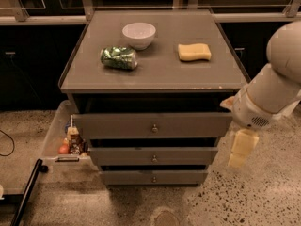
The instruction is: Open top drawer
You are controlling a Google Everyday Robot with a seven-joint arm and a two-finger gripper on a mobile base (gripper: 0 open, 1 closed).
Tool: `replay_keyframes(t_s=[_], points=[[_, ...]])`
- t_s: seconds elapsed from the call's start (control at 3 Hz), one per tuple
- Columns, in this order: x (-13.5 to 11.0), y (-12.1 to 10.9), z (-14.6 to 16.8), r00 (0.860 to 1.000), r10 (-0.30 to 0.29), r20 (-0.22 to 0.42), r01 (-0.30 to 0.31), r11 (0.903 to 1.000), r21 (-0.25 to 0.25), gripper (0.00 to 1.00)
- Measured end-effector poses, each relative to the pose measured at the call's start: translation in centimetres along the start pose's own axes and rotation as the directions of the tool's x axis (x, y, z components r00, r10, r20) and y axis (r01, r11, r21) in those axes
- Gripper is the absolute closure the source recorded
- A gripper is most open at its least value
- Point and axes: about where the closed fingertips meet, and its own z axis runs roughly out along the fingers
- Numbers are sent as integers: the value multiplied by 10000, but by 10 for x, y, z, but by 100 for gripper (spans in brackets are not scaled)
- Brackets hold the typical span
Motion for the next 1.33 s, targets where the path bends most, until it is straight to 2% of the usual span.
replay_keyframes(t_s=[0.33,0.67,1.0,1.33], points=[[-6,-4,30,9943,-1034,273,1020,9935,508,0],[-14,-6,43,9721,-2225,744,2104,9671,1427,0],[-17,-18,46,9545,-2865,829,2582,9330,2508,0],[-20,-25,43,9540,-2879,836,2543,9249,2826,0]])
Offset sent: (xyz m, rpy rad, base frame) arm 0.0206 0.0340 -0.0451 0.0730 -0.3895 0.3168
